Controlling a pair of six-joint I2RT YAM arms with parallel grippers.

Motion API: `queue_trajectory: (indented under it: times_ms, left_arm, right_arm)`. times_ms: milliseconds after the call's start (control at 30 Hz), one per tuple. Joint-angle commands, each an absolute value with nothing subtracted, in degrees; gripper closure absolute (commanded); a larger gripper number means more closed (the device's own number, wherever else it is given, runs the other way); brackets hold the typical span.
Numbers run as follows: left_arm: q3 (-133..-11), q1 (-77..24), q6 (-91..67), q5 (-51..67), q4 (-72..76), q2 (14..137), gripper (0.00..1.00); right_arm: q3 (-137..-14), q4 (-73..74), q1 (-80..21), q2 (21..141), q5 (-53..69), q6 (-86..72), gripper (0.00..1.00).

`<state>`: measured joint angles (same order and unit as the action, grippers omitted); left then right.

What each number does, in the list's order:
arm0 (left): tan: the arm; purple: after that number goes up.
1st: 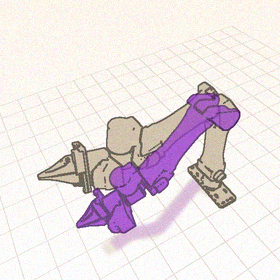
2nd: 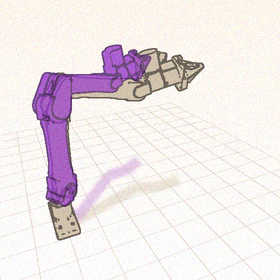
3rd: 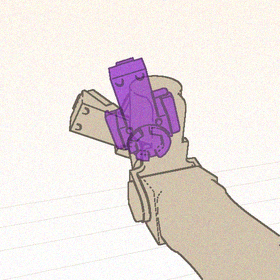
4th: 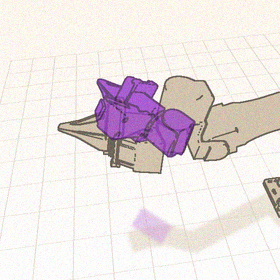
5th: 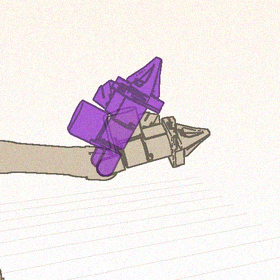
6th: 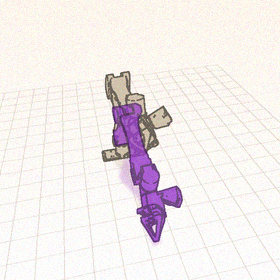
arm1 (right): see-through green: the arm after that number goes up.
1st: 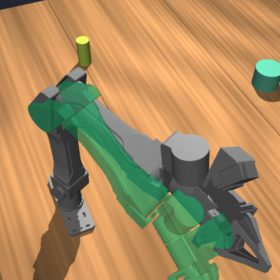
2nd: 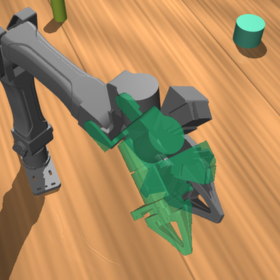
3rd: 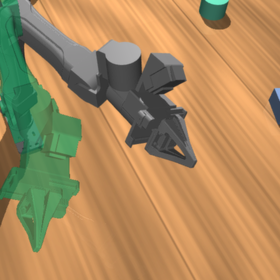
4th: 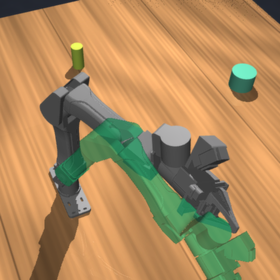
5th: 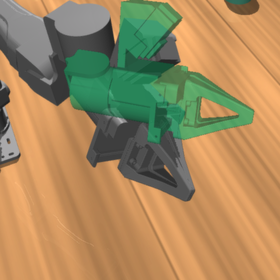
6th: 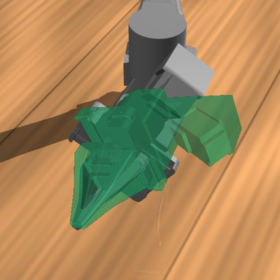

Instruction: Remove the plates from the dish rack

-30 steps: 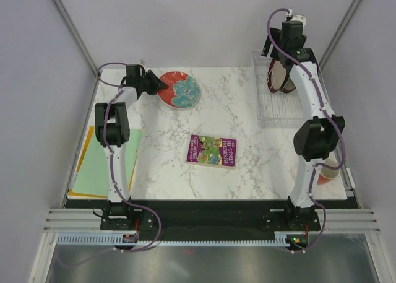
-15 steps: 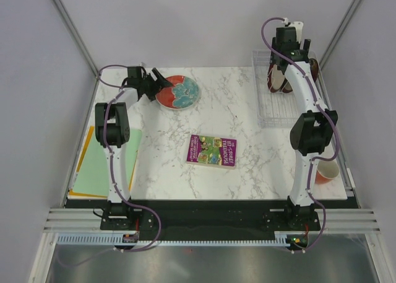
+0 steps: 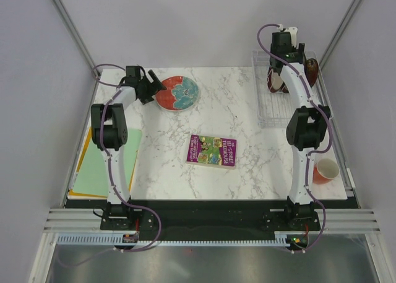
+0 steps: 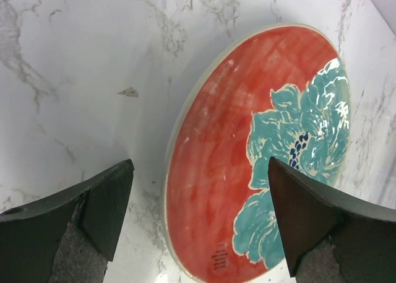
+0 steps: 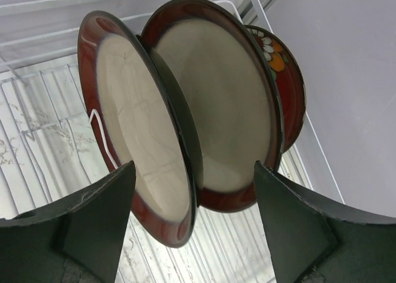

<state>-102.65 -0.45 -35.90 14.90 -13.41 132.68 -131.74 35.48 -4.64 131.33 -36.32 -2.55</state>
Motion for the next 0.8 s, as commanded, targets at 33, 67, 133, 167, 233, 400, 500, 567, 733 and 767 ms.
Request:
queue_trajectory:
  times_ms: [33,67,133,167,233,400,500,567,733,767]
  left_arm:
    - [-99.7,-0.3,-32.8,12.2,-18.3,128.2,0.04]
    - [-98.5,-0.5,-32.1,12.2,-18.3,127.0,0.04]
    - [-97.3,-1.5,-31.7,12.0,-18.3,125.5,0.04]
    - [-96.2,-1.8,-30.9,11.8,-18.3,124.0,0.04]
    - [-94.8,-2.5,-30.6,12.0,-18.1,122.6,0.04]
    - [-89.4,-4.1,-29.6,12.0,-17.9,115.6,0.04]
    - [-87.2,-4.7,-29.4,12.9,-17.4,112.9,0.04]
    - [-86.5,-5.0,-29.4,13.4,-17.2,111.1,0.04]
    - [-85.8,-6.1,-29.4,14.0,-17.2,108.9,0.05]
    - [-85.3,-6.3,-29.8,14.0,-17.1,108.3,0.05]
  right_arm:
    - [-137.0,32.5,-4.0,135.1,-37.6,-0.9,0.21]
    - [-137.4,32.3,-4.0,135.6,-37.5,-0.8,0.23]
    - [-137.5,31.4,-4.0,136.3,-37.3,-0.4,0.27]
    - [-137.5,31.1,-4.0,136.6,-37.4,-0.4,0.28]
    - [-137.4,30.2,-4.0,137.3,-38.1,1.2,0.39]
    - [-137.3,28.9,-3.7,137.8,-39.1,2.5,0.74]
    - [-136.8,28.2,-3.7,137.4,-38.8,2.5,0.88]
    - [-135.3,26.9,-3.9,136.0,-38.6,2.5,0.91]
    - [-134.7,25.8,-4.8,133.6,-44.4,3.3,0.92]
    - [-134.6,25.5,-5.2,133.3,-46.1,4.1,0.93]
